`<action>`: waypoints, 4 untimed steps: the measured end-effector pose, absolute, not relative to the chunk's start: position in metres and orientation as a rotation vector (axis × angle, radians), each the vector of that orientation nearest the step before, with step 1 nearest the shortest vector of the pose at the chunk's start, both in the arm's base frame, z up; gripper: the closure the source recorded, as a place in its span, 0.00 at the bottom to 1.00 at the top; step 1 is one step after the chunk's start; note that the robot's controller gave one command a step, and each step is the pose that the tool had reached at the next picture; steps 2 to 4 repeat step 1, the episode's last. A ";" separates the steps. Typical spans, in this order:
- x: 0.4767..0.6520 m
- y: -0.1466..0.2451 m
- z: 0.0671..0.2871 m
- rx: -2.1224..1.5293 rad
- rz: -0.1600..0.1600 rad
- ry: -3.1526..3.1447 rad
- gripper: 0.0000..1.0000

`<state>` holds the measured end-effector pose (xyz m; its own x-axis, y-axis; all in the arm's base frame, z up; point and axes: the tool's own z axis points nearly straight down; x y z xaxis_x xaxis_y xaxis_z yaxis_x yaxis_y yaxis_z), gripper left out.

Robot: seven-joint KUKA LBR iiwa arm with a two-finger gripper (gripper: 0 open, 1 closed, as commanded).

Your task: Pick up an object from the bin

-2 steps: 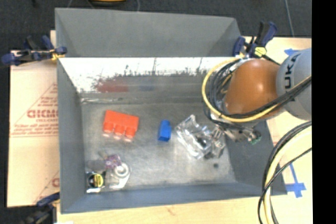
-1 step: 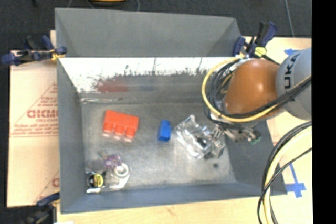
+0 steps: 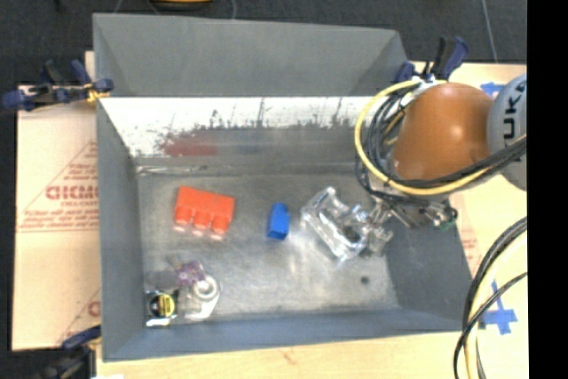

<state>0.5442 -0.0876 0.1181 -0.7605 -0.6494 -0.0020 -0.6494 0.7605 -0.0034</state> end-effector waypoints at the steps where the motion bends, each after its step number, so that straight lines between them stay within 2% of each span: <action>1: 0.539 -0.077 0.208 -1.084 -0.006 2.942 1.00; 4: 0.539 -0.077 0.208 -1.084 -0.006 2.942 1.00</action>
Offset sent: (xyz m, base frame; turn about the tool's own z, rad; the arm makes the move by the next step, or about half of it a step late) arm -0.0067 0.0112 0.0860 -0.0047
